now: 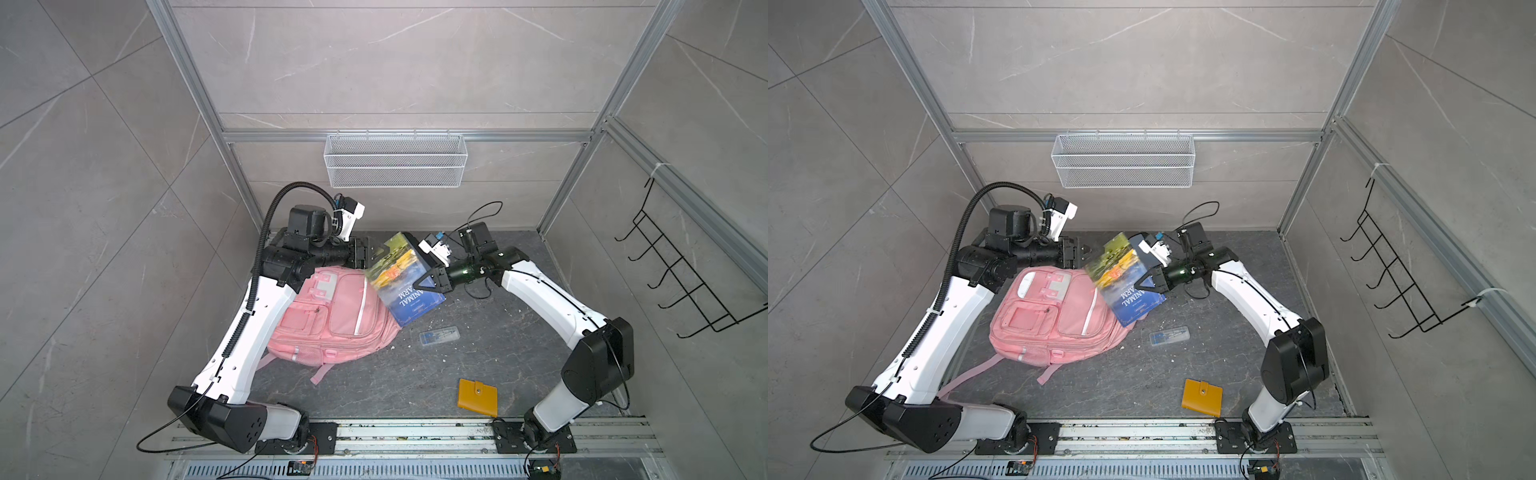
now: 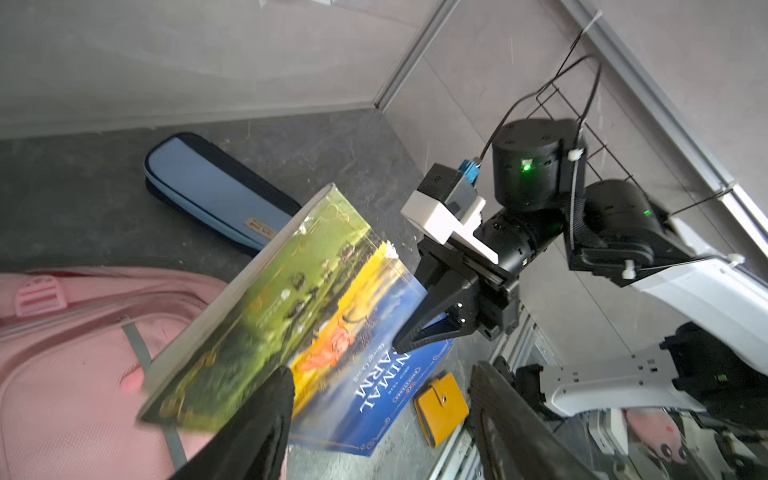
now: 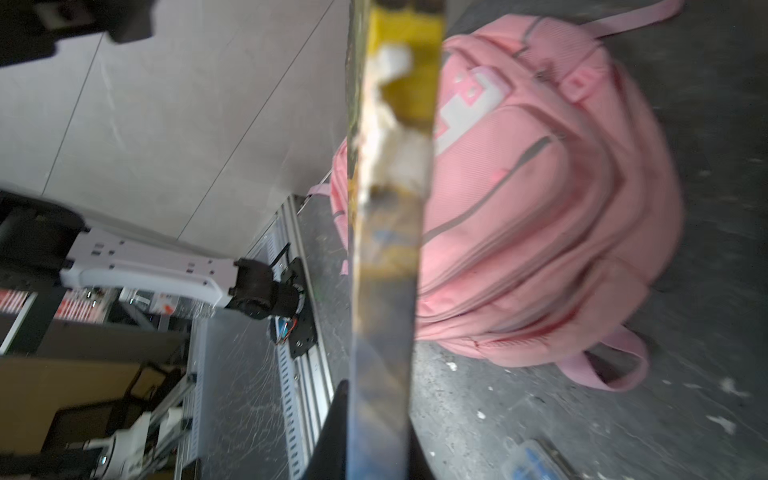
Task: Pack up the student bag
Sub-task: 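Lift the 'Animal Farm' book with both grippers toward the backpack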
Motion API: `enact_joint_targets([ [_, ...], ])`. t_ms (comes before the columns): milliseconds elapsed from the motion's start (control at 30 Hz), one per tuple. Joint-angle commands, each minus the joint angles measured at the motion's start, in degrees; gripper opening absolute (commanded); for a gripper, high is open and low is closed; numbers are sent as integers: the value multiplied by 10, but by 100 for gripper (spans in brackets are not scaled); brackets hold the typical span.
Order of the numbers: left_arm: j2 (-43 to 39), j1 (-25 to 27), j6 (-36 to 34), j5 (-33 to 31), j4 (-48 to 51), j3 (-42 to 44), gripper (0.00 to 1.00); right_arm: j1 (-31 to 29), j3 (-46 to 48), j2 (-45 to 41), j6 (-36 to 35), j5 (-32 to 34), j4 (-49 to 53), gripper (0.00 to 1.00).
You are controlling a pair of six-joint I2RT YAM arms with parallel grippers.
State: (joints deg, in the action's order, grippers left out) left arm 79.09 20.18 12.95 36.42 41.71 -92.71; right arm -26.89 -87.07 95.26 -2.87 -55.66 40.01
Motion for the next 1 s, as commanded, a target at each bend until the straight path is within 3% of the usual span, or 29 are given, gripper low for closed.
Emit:
enact_joint_targets([
  [0,-9,-5,-49,57,44,2,70,-28,-16,-5,-56,-55,97,0],
  [333,-37,-3,-23,118,34,69,70,-60,52,-62,-43,-101,108,0],
  [500,-47,5,-24,119,29,128,70,-60,52,-56,-105,-106,181,0],
  [633,-55,5,-22,116,28,143,70,-62,67,-72,-108,-103,177,0],
  [833,-84,5,-36,58,54,173,70,-62,63,-70,-115,-95,188,0],
  [967,-139,5,-7,16,18,235,71,-62,61,-69,-118,-92,192,0],
])
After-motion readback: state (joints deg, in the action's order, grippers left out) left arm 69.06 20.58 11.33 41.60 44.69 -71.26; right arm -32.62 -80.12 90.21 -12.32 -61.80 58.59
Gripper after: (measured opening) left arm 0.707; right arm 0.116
